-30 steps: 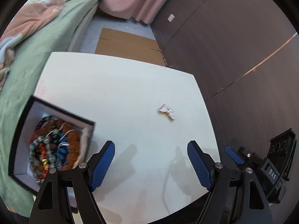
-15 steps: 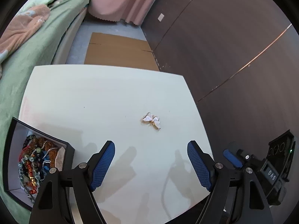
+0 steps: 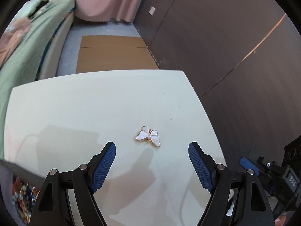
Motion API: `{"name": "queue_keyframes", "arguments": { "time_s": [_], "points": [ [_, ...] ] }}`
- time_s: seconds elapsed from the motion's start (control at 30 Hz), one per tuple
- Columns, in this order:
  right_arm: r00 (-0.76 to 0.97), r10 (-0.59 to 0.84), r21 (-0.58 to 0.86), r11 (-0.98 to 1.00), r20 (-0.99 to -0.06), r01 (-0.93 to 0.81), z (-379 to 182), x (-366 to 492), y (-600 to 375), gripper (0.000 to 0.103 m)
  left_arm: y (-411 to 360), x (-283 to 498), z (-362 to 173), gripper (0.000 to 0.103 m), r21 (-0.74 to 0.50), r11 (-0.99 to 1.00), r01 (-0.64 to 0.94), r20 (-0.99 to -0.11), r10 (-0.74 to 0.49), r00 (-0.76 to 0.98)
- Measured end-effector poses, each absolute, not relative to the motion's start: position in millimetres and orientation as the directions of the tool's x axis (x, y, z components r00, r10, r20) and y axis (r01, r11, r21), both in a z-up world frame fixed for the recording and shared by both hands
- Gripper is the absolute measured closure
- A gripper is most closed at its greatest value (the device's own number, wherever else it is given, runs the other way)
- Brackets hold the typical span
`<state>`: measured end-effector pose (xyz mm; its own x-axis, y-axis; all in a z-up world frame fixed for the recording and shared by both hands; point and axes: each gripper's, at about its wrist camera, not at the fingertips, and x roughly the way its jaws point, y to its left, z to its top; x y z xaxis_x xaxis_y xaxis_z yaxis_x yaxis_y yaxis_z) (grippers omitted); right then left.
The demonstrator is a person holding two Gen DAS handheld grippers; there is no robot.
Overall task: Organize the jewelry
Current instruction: 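Move the left tool to the white butterfly charm and grasp it, then carry the butterfly charm into the box and open the left tool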
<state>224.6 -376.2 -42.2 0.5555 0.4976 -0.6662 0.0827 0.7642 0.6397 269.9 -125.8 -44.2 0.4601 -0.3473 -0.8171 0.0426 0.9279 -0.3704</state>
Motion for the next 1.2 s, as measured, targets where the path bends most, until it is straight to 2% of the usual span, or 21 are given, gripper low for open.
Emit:
{"name": "queue_keyframes", "arguments": {
  "time_s": [0.27,0.43,0.47,0.5,0.53,0.57,0.6,0.63,0.67,0.93,1.2],
  "points": [
    [0.554,0.461,0.626,0.766,-0.693,0.146,-49,232,-378,0.032,-143,286,-70,0.029,-0.333,0.938,0.096,-0.843,-0.342,0.415],
    [0.527,0.471,0.623,0.768,-0.708,0.151,-53,240,-368,0.032,-155,287,-80,0.033,-0.261,0.956,0.133,-0.853,-0.293,0.433],
    [0.523,0.472,0.622,0.769,-0.709,0.150,-54,241,-366,0.032,-157,286,-79,0.036,-0.239,0.960,0.143,-0.849,-0.279,0.449],
    [0.520,0.474,0.622,0.769,-0.711,0.148,-55,242,-365,0.032,-159,285,-80,0.047,-0.214,0.966,0.146,-0.852,-0.257,0.456],
    [0.517,0.476,0.621,0.770,-0.712,0.147,-56,243,-363,0.032,-159,283,-79,0.062,-0.177,0.973,0.145,-0.854,-0.225,0.469],
    [0.512,0.478,0.620,0.771,-0.714,0.145,-56,244,-360,0.032,-160,282,-79,0.064,-0.139,0.980,0.140,-0.859,-0.190,0.476],
    [0.508,0.480,0.620,0.772,-0.715,0.144,-57,245,-357,0.032,-158,280,-78,0.065,-0.152,0.977,0.149,-0.856,-0.206,0.474],
    [0.504,0.483,0.620,0.772,-0.716,0.142,-57,244,-354,0.032,-156,279,-78,0.074,-0.163,0.975,0.151,-0.857,-0.215,0.468],
    [0.501,0.484,0.619,0.772,-0.717,0.140,-58,245,-353,0.032,-154,278,-76,0.078,-0.160,0.977,0.142,-0.855,-0.209,0.475],
    [0.481,0.499,0.619,0.775,-0.721,0.123,-60,246,-341,0.032,-119,258,-50,0.078,-0.277,0.958,0.071,-0.839,-0.277,0.468],
    [0.466,0.512,0.624,0.773,-0.722,0.117,-64,243,-334,0.032,-87,227,-2,0.078,-0.367,0.927,0.071,-0.784,-0.350,0.512]
  ]
}}
